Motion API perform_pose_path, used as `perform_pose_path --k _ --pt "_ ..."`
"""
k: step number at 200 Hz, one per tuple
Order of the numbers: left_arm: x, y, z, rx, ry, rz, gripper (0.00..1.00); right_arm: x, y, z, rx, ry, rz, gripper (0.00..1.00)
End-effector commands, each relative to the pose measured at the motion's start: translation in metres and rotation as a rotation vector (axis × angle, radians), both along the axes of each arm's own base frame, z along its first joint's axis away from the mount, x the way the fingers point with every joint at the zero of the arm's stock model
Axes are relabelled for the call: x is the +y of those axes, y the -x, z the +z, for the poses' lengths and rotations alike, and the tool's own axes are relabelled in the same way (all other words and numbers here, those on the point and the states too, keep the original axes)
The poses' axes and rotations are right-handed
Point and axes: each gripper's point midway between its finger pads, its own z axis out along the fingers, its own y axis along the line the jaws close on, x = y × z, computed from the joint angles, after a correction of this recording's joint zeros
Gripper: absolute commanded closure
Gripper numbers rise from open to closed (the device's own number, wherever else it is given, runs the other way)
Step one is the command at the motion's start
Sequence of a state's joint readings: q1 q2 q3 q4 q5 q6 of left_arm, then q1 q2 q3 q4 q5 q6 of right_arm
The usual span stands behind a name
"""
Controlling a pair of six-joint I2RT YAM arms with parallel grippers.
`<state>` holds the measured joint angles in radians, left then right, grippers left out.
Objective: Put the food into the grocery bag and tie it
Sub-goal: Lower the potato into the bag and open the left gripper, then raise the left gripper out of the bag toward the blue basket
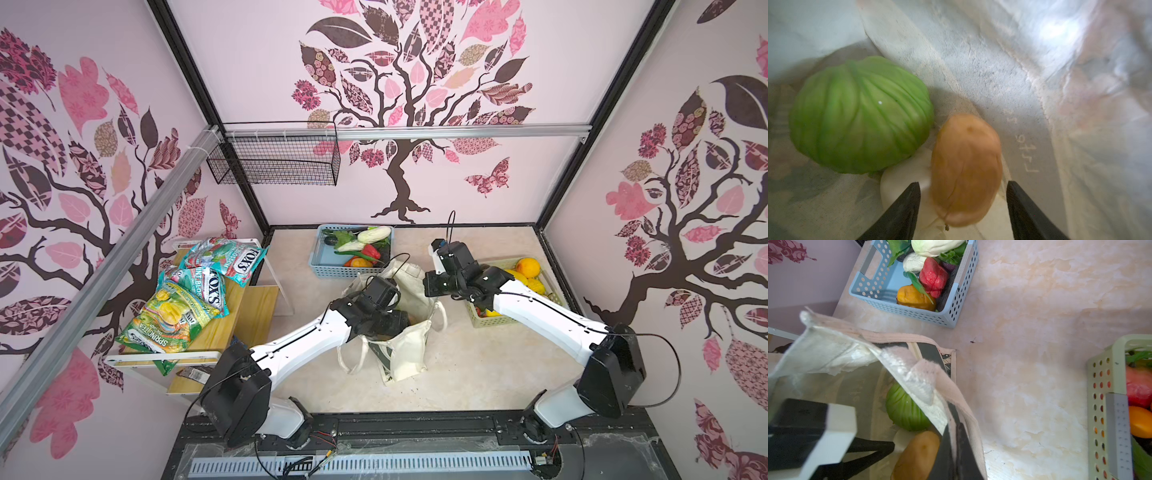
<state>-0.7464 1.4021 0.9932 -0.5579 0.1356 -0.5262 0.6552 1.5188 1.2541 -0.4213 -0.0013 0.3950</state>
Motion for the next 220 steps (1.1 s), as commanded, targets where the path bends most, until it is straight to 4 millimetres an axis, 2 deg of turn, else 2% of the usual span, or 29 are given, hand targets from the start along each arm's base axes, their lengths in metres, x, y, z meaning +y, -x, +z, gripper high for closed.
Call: perform_pose_path --k 1,25,77,120,144,178,220 --pt "-0.005 -0.005 0.045 -0.072 0.071 0.009 0.29 -0.011 0.009 0.002 0.0 0.026 -0.019 1.0" --pt "-0.007 -0.008 0.075 -0.117 0.123 0.017 0.28 -0.016 0.01 -0.004 0.003 0.052 -0.03 1.0" --pt "-0.011 -0.013 0.122 -0.189 0.188 0.014 0.26 -0.026 0.014 -0.007 0.001 0.081 -0.049 1.0" --pt "-0.003 -0.027 0.168 -0.289 0.208 0.048 0.25 -0.045 0.017 -0.012 0.011 0.126 -0.079 1.0" --pt "0.012 -0.041 0.189 -0.339 0.211 0.095 0.25 -0.055 0.021 -0.011 0.007 0.158 -0.093 1.0" --pt "0.051 -0.07 0.208 -0.435 0.13 0.228 0.23 -0.074 0.026 -0.01 0.0 0.208 -0.134 1.0" --pt "0.086 -0.106 0.202 -0.452 0.067 0.361 0.21 -0.107 0.023 -0.011 0.018 0.207 -0.219 1.0"
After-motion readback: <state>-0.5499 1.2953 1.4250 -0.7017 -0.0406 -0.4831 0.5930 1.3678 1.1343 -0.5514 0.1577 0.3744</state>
